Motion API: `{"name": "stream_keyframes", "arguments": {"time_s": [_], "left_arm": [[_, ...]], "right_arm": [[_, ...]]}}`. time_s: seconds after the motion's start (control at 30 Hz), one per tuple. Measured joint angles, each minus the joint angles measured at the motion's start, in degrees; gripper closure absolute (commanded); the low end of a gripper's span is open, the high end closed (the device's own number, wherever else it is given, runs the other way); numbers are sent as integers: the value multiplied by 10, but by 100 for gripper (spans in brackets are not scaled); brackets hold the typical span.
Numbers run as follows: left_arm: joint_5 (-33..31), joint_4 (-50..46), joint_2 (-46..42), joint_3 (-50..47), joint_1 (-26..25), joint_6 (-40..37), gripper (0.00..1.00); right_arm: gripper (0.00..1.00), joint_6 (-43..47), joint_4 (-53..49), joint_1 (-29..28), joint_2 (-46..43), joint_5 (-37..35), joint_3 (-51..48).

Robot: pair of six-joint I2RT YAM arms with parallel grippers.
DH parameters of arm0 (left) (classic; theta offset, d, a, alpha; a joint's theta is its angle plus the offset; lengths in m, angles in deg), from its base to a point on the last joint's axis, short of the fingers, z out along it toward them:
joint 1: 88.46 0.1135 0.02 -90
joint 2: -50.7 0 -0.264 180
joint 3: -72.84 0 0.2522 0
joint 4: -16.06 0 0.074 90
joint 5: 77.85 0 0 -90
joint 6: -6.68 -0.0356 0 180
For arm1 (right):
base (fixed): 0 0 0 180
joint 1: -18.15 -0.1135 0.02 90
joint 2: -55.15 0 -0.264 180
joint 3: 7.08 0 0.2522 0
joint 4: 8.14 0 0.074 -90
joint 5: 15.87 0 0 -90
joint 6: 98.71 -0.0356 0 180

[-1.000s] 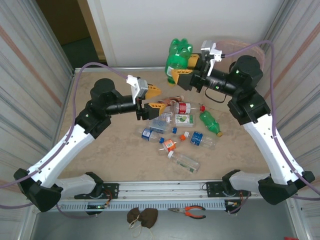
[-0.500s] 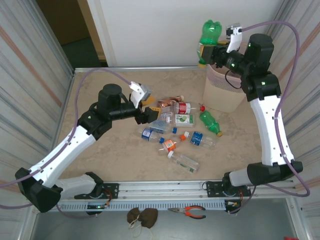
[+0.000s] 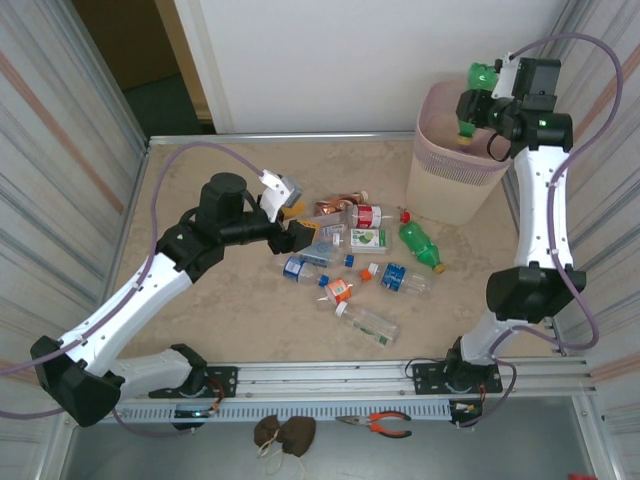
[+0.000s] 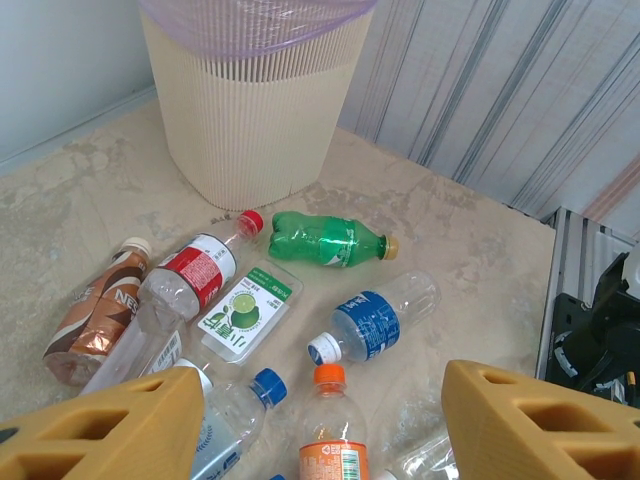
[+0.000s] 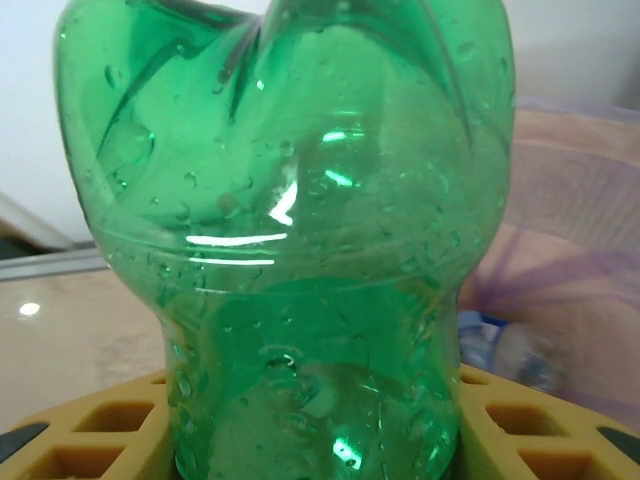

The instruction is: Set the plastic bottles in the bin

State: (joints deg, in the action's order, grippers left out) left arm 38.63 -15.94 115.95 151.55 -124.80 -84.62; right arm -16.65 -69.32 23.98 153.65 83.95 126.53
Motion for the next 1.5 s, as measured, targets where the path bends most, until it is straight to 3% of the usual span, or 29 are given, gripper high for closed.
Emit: {"name": "stream_keyframes", "arguments": {"time_s": [0.33,0.57,0.77,1.1,1.5], "left_arm": [[0,-5,0,0,3,-5,36],[1,-12,-19,-16,25,-13,35],[10,-13,-31,-27,52,-15,36],[14,-13,-45,-50,53,-15,35],[14,-12,-49,-58,53,-13,35]], "right_arm": [[48,42,-117,25,131,-103,137],[47,55,-173,25,193,-152,158],[45,56,-202,25,248,-165,163],[43,54,-219,25,332,-163,190],[22,39,-229,20,367,-162,200]]}}
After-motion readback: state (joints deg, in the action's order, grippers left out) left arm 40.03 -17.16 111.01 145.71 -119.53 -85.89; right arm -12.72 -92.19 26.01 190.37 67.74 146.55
